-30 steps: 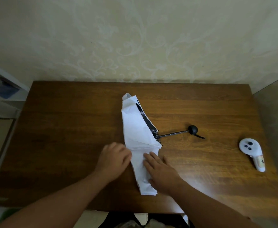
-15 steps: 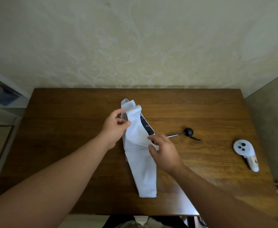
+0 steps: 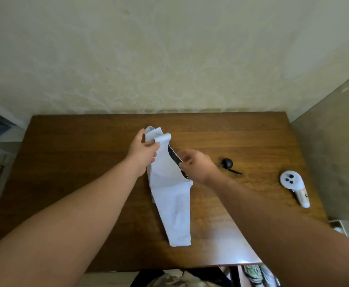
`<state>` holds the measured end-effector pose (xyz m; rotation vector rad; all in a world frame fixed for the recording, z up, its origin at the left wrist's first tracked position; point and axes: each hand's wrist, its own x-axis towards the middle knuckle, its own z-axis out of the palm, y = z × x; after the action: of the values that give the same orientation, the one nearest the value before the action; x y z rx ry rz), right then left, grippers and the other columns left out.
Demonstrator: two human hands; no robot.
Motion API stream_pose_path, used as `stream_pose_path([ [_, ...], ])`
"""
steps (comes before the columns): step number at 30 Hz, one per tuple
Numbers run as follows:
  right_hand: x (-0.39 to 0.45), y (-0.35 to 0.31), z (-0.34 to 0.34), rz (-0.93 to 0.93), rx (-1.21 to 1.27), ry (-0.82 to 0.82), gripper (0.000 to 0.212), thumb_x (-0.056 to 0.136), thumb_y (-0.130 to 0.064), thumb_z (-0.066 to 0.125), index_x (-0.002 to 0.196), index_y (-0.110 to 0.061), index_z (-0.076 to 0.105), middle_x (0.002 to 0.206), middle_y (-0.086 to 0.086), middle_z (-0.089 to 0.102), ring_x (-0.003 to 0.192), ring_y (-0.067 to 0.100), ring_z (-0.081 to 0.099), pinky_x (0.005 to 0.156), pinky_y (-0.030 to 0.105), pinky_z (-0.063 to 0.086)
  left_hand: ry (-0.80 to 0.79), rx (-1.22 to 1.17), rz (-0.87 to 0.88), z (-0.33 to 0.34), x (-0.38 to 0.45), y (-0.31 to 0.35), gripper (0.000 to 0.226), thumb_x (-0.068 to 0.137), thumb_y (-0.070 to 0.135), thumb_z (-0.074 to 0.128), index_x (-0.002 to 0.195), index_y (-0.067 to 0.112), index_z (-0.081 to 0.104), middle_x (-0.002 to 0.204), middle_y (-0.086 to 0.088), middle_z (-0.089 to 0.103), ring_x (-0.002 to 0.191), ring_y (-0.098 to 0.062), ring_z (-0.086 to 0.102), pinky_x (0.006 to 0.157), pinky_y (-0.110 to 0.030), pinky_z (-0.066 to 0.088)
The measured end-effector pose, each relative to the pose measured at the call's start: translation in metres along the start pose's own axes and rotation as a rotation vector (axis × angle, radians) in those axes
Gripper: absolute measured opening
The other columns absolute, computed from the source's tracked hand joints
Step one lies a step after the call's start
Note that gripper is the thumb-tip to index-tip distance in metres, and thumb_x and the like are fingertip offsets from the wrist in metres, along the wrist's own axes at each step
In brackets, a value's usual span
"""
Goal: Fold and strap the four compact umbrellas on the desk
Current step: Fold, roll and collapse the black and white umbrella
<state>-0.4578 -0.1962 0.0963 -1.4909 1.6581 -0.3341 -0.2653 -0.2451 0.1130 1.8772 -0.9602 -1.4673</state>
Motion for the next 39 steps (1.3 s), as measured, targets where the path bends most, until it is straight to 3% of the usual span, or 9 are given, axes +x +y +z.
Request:
stream_pose_path([
  [2, 0.003, -0.005, -0.008, 0.062, 0.026, -0.045, 0.043, 0.097, -0.04, 0.062, 0.139, -0.031, 0.058, 0.117, -0.005, 0.068, 0.106, 0.02, 0.066, 0.092, 0.042, 0.058, -0.007, 0.113, 0.043, 0.001, -0.001, -0.002, 0.08, 0.095, 0.01, 0.074, 0.16, 0.033, 0.034, 0.097, 0.017, 0.066, 0.094, -0.012, 0.066, 0.088, -0.038, 0.06],
  [5, 0.005, -0.009, -0.015, 0.088, 0.01, -0.078, 0.055, 0.098, -0.046, 0.063, 0.149, -0.031, 0.048, 0.127, -0.002, 0.064, 0.111, 0.021, 0.064, 0.094, 0.043, 0.057, -0.066, 0.227, 0.08, 0.0, -0.009, -0.013, 0.077, 0.095, 0.013, 0.074, 0.159, 0.036, 0.037, 0.098, 0.015, 0.069, 0.102, -0.017, 0.068, 0.095, -0.043, 0.059],
  [11, 0.003, -0.007, -0.013, 0.092, 0.072, -0.055, 0.061, 0.095, -0.037, 0.072, 0.15, -0.03, 0.048, 0.135, -0.003, 0.059, 0.116, 0.019, 0.062, 0.09, 0.036, 0.056, -0.142, 0.089, 0.09, -0.007, -0.036, -0.018, 0.061, 0.097, 0.005, 0.063, 0.147, 0.04, 0.054, 0.108, -0.003, 0.064, 0.089, -0.02, 0.061, 0.073, -0.032, 0.053],
  [16, -0.002, -0.022, -0.013, -0.082, 0.379, -0.089, 0.021, 0.089, -0.017, 0.083, 0.108, -0.022, 0.076, 0.107, -0.015, 0.072, 0.09, -0.004, 0.069, 0.074, 0.017, 0.053, -0.263, 0.157, 0.124, -0.024, -0.063, -0.012, 0.053, 0.097, 0.001, 0.061, 0.137, 0.034, 0.062, 0.106, -0.005, 0.067, 0.085, -0.015, 0.063, 0.07, -0.024, 0.052],
  [21, -0.009, -0.039, -0.021, -0.201, 0.334, -0.003, 0.007, 0.084, -0.021, 0.087, 0.085, -0.025, 0.081, 0.14, -0.012, 0.054, 0.13, 0.008, 0.055, 0.101, 0.035, 0.052, -0.395, 0.21, 0.139, -0.044, -0.075, -0.01, 0.072, 0.086, 0.0, 0.074, 0.145, 0.036, 0.054, 0.121, 0.003, 0.07, 0.103, -0.01, 0.069, 0.077, -0.023, 0.059],
  [27, -0.047, -0.042, -0.024, -0.275, 0.343, 0.015, 0.007, 0.088, -0.018, 0.084, 0.082, -0.019, 0.08, 0.123, -0.017, 0.07, 0.117, 0.001, 0.065, 0.094, 0.03, 0.053, -0.005, 0.447, 0.468, -0.041, -0.098, -0.02, 0.034, 0.086, 0.037, 0.082, 0.117, 0.04, 0.069, 0.099, 0.008, 0.055, 0.084, -0.013, 0.058, 0.066, -0.019, 0.047],
  [30, -0.067, -0.031, -0.014, -0.22, 0.428, 0.043, 0.004, 0.09, -0.018, 0.081, 0.088, -0.021, 0.082, 0.106, -0.008, 0.078, 0.104, 0.013, 0.073, 0.092, 0.041, 0.06, 0.017, 0.47, 0.529, -0.04, -0.11, -0.024, 0.02, 0.086, 0.039, 0.082, 0.105, 0.037, 0.075, 0.098, 0.014, 0.053, 0.085, -0.01, 0.058, 0.066, -0.013, 0.042],
  [35, -0.085, -0.021, 0.001, -0.12, 0.649, 0.095, 0.002, 0.091, -0.011, 0.08, 0.092, -0.013, 0.081, 0.102, 0.001, 0.08, 0.099, 0.022, 0.075, 0.094, 0.05, 0.06, -0.096, 0.261, 0.323, -0.037, -0.118, -0.035, 0.031, 0.092, 0.037, 0.078, 0.121, 0.039, 0.068, 0.101, 0.012, 0.068, 0.095, -0.011, 0.066, 0.072, -0.015, 0.05],
  [39, -0.089, -0.025, 0.005, -0.109, 0.647, 0.095, 0.005, 0.092, -0.012, 0.078, 0.093, -0.015, 0.081, 0.101, -0.006, 0.079, 0.098, 0.014, 0.074, 0.091, 0.039, 0.061, -0.174, -0.042, 0.124, -0.036, -0.121, -0.036, 0.031, 0.097, 0.03, 0.074, 0.125, 0.04, 0.068, 0.119, 0.009, 0.072, 0.111, -0.009, 0.066, 0.08, -0.018, 0.051],
])
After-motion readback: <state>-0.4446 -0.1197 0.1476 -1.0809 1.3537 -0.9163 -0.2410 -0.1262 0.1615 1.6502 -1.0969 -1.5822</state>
